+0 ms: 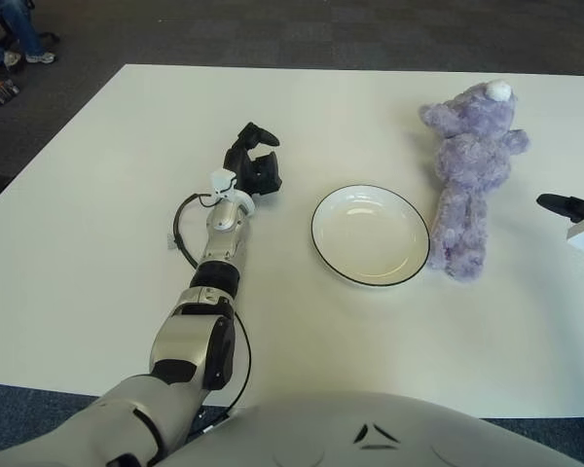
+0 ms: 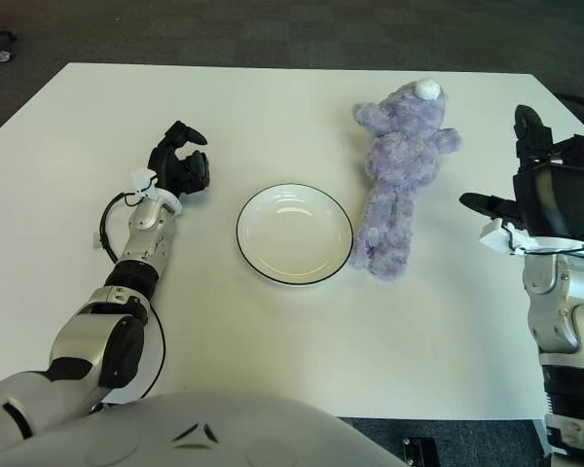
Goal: Put the doll into the plate.
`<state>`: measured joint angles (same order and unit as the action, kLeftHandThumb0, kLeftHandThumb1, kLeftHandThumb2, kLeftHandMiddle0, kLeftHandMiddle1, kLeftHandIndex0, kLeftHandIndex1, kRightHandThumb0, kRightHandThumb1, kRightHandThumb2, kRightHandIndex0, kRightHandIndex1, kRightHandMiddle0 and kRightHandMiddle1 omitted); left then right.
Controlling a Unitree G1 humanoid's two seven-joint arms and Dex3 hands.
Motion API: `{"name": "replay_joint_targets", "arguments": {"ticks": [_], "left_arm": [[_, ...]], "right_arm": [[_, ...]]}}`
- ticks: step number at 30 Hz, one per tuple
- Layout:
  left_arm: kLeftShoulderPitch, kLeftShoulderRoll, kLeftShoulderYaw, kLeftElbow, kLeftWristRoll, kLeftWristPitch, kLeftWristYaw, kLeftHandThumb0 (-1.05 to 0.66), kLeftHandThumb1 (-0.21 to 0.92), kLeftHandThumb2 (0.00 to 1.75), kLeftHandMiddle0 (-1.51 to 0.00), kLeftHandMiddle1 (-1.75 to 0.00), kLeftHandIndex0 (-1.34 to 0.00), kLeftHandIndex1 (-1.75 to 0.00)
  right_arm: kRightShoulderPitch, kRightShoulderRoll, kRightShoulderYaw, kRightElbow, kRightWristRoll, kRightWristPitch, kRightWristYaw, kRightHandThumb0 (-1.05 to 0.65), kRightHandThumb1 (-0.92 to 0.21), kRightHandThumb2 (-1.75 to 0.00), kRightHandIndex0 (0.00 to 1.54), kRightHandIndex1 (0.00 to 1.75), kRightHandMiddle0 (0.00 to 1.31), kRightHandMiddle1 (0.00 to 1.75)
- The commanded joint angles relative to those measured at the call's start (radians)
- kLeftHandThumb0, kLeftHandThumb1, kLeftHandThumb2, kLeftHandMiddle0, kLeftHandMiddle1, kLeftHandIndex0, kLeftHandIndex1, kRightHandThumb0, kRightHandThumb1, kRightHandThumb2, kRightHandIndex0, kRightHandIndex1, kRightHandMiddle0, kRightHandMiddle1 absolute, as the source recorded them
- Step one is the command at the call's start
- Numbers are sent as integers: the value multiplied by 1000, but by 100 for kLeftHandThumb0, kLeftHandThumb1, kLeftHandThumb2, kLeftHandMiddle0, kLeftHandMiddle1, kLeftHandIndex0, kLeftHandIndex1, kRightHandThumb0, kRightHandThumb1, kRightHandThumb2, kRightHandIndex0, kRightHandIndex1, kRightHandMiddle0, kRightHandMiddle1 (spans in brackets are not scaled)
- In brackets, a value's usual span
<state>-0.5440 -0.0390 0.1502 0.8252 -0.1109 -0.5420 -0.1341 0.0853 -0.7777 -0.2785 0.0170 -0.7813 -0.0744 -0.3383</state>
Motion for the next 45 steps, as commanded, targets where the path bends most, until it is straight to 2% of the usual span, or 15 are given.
{"name": "replay_joint_targets", "arguments": {"ticks": [1, 3, 6, 11, 15, 20, 26, 33, 41, 45], "left_arm": [[51, -9, -2, 31, -2, -7, 1, -46, 38, 123, -126, -175, -56, -175], [52, -8, -3, 30, -1, -6, 1, -46, 38, 124, -126, -175, -56, -175], [52, -8, -4, 28, 1, -3, 4, -46, 38, 124, -126, -175, -56, -175], [52, -8, -3, 27, -1, 1, 2, -46, 37, 124, -126, -175, -57, -175], [55, -8, -4, 25, -1, 1, 1, -46, 37, 125, -126, -175, -57, -175], [56, -8, -5, 23, 0, 0, 1, -46, 37, 125, -126, -175, -57, -175], [57, -6, -9, 26, 8, -11, 7, -46, 37, 125, -126, -175, -57, -175], [59, -5, -13, 23, 13, -13, 8, -46, 37, 125, -127, -175, -57, -175], [65, -10, -14, 14, 9, -9, 6, -46, 38, 124, -126, -175, -56, -175], [66, -13, -11, 11, 2, -7, 0, -46, 39, 123, -125, -175, -56, -175]], "right_arm": [[-20, -40, 17, 25, -56, -25, -72, -64, -30, -81, 4, 36, 0, 0], [-22, -44, 21, 33, -68, -32, -92, -56, -22, -91, 5, 25, 0, 0], [-31, -68, 41, 60, -109, -49, -144, -47, -15, -98, 5, 18, 0, 0], [-44, -119, 79, 93, -176, -61, -185, -39, -10, -105, 7, 13, 0, 0], [-52, -154, 101, 105, -205, -70, -202, -25, -9, -111, 8, 11, 0, 0], [-50, -187, 116, 108, -209, -92, -202, -16, -9, -115, 8, 9, 0, 0], [-74, -250, 149, 131, -190, -194, -200, -15, -13, -116, 9, 8, 0, 0], [-113, -288, 183, 177, -185, -301, -242, -5, -15, -119, 8, 6, 0, 0], [-159, -319, 222, 225, -181, -391, -250, -23, -27, -111, 7, 4, 0, 0], [-185, -325, 241, 262, -138, -476, -238, -36, -36, -101, 7, 2, 0, 2]]}}
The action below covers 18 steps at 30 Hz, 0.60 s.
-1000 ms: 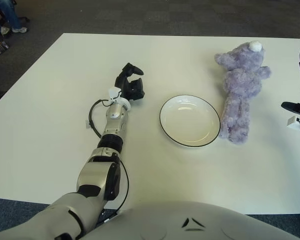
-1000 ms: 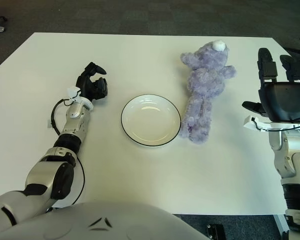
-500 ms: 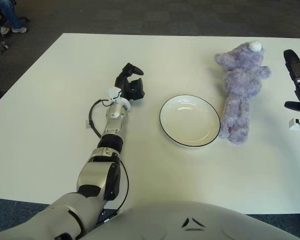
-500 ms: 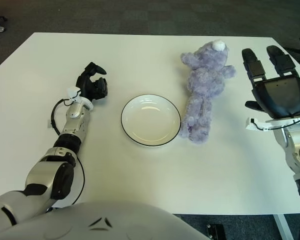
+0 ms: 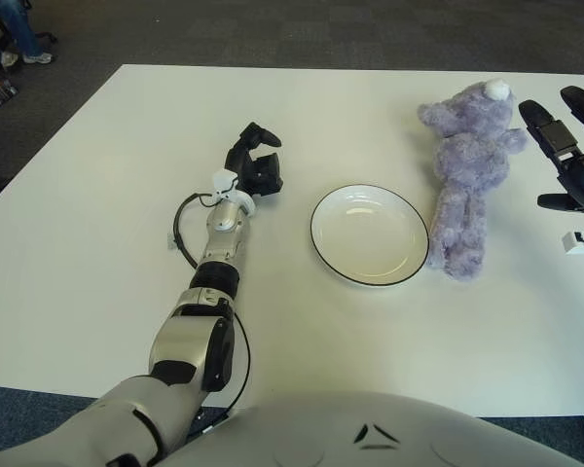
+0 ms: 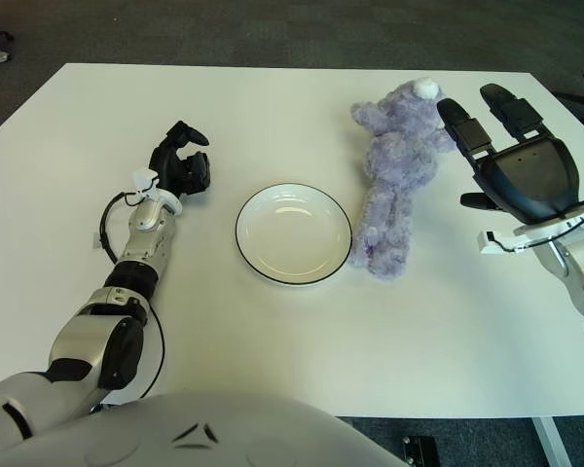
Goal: Put the doll into the plate.
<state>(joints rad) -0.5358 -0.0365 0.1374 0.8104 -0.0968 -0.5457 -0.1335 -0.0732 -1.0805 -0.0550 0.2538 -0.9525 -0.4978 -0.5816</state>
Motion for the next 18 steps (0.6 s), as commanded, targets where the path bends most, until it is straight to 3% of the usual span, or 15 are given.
{"name": "replay_joint_targets", "arguments": {"ticks": [1, 10, 18], "left_arm": [[58, -15, 1, 26, -12, -2, 0, -46, 39, 123, -125, -175, -56, -175], [59, -14, -1, 25, -8, 3, 2, -45, 41, 120, -121, -175, -54, -175], [60, -15, 5, 25, -16, 7, -2, -44, 44, 116, -121, -175, -51, -175]], "right_arm": [[-32, -23, 21, 35, 44, -75, 7, -40, -38, -99, 7, 2, 0, 5], [-80, -16, 39, 97, 71, -197, -14, -49, -39, -92, 8, 1, 0, 46], [-123, -7, 54, 119, 58, -232, -35, -48, -34, -93, 6, 0, 0, 60]]}}
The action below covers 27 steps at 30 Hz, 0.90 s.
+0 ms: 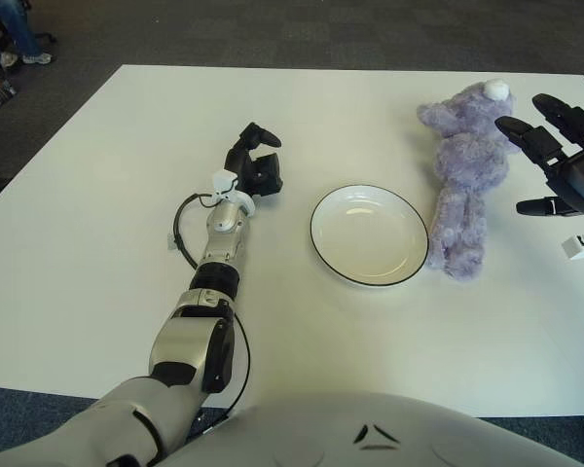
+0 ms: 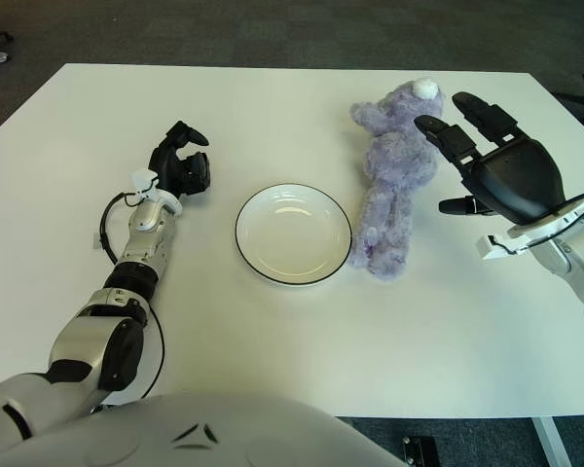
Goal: Put the doll into the plate.
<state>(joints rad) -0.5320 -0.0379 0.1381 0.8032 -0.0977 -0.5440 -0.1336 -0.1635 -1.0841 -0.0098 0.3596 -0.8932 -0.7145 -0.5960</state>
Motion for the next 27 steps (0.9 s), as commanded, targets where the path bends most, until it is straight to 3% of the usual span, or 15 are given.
{"name": "replay_joint_targets", "arguments": {"ticks": [1, 10, 20, 27], "left_arm": [[56, -14, 5, 33, -17, 5, -3, -44, 45, 115, -121, -175, -51, -175], [56, -15, 5, 35, -24, -1, -13, -44, 45, 115, -122, -175, -51, -175], [62, -15, 0, 33, -19, -5, -11, -44, 44, 117, -122, -175, -52, -175], [65, -15, -3, 32, -14, -10, -6, -44, 44, 117, -122, -175, -52, -175]], "right_arm": [[-43, -5, 14, 17, -10, -21, -27, -48, -34, -93, 5, 0, 0, 60], [-131, -22, 72, 44, -67, -49, -42, -40, -30, -98, 5, 0, 0, 57], [-201, -29, 128, 48, -155, -36, -76, -23, -25, -108, 0, 0, 0, 37], [-239, -44, 160, 47, -158, -63, -24, -18, -24, -111, 0, 0, 0, 30]]}}
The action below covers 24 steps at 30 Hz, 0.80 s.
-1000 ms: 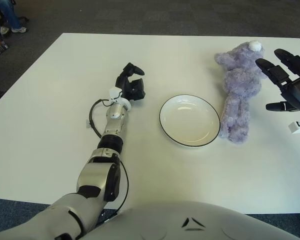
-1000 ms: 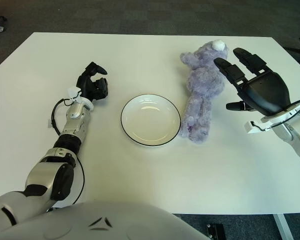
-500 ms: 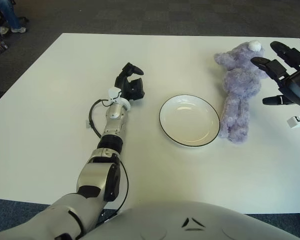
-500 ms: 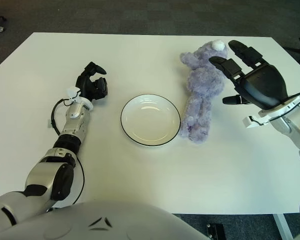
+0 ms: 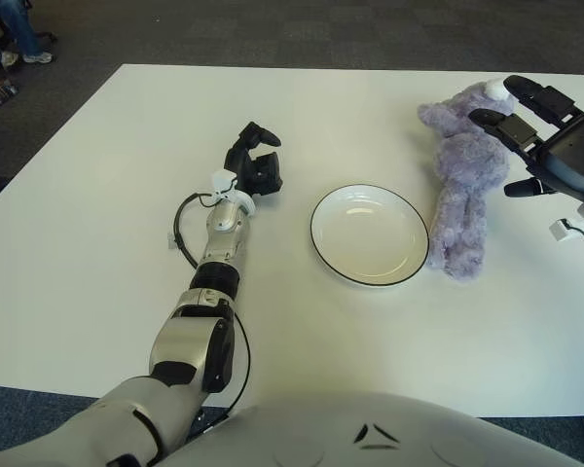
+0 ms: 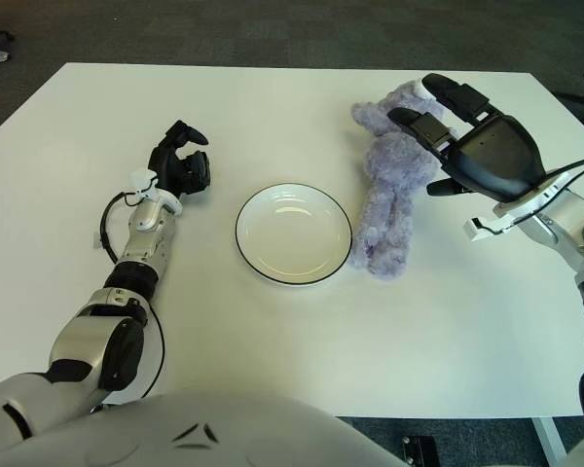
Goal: Put the doll into the plate.
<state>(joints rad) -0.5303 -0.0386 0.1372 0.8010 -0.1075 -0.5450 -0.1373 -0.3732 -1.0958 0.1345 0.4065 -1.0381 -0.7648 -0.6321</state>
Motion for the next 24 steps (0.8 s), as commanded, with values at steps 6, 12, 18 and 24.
{"name": "replay_joint_targets", "arguments": {"ticks": [6, 12, 18, 24], "left_arm": [[68, -16, -7, 28, 4, -11, 6, -44, 44, 116, -120, -175, -51, -175], [73, -17, -13, 17, 7, -10, 7, -44, 44, 116, -120, -175, -52, -175], [78, -18, -16, 6, 11, -7, 9, -44, 44, 117, -120, -175, -52, -175], [81, -18, -18, 1, 10, -10, 8, -44, 44, 116, -120, -175, -51, -175]], "right_arm": [[-72, -55, 54, 2, -54, -27, 28, -33, -35, -102, 0, 0, 0, 20], [-126, -50, 98, 22, -94, -9, 65, -36, -41, -97, 0, 0, 0, 9], [-169, -38, 141, 58, -119, -2, 89, -33, -40, -98, 0, 0, 0, 3], [-191, -29, 172, 83, -142, 21, 86, -32, -39, -99, 0, 0, 0, 0]]}}
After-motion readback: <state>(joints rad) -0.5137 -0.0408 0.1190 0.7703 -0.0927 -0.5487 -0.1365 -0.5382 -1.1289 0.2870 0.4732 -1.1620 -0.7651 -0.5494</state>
